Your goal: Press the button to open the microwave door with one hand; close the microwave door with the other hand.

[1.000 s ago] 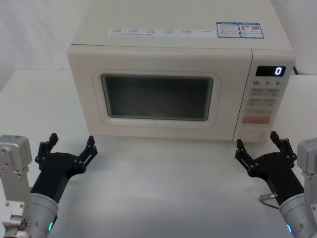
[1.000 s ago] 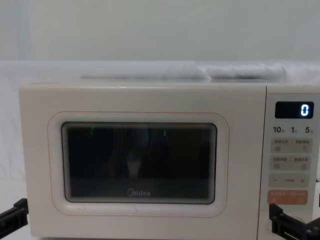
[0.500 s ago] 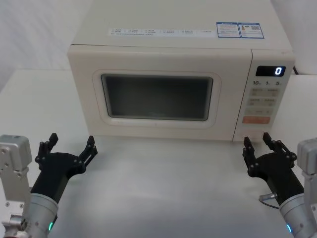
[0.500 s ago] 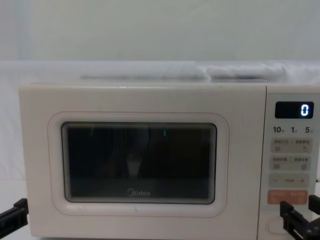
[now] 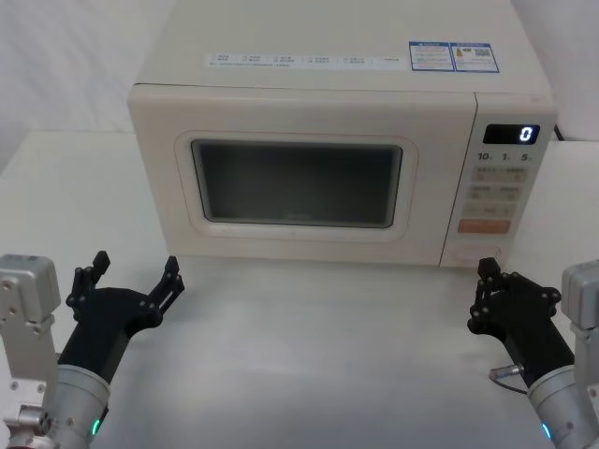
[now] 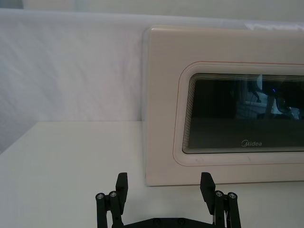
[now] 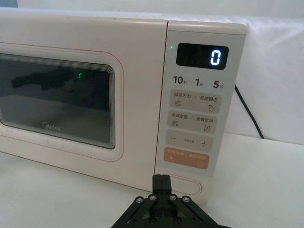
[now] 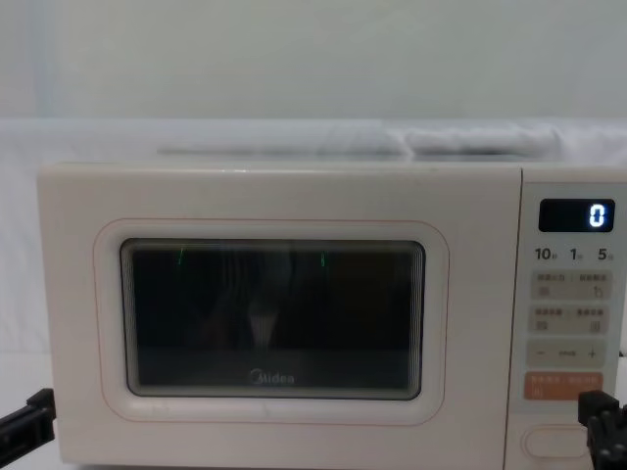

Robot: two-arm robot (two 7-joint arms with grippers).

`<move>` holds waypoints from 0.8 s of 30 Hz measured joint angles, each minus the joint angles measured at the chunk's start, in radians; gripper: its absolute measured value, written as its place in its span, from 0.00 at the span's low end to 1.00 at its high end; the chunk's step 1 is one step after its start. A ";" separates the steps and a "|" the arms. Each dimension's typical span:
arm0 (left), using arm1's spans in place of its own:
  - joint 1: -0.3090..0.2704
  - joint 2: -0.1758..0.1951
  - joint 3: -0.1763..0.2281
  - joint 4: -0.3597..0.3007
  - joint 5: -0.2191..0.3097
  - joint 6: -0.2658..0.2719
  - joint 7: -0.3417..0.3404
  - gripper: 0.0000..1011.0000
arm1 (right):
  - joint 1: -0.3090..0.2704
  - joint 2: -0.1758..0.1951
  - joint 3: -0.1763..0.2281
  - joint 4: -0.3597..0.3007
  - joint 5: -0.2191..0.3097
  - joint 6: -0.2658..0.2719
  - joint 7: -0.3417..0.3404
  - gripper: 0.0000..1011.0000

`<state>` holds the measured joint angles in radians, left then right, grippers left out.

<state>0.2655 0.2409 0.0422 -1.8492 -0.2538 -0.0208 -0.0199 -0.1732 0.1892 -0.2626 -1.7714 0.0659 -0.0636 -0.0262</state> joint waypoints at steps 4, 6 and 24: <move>0.000 0.000 0.000 0.000 0.000 0.000 0.000 0.99 | 0.000 0.000 0.000 0.000 0.000 0.000 0.000 0.00; 0.000 0.000 0.000 0.000 0.000 0.000 0.000 0.99 | 0.000 0.000 0.000 0.000 0.000 0.000 0.000 0.00; 0.000 0.000 0.000 0.000 0.000 0.000 0.000 0.99 | 0.000 0.000 0.000 0.000 0.000 0.000 0.000 0.00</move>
<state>0.2655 0.2410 0.0422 -1.8492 -0.2538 -0.0208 -0.0199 -0.1732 0.1892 -0.2625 -1.7714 0.0659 -0.0636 -0.0262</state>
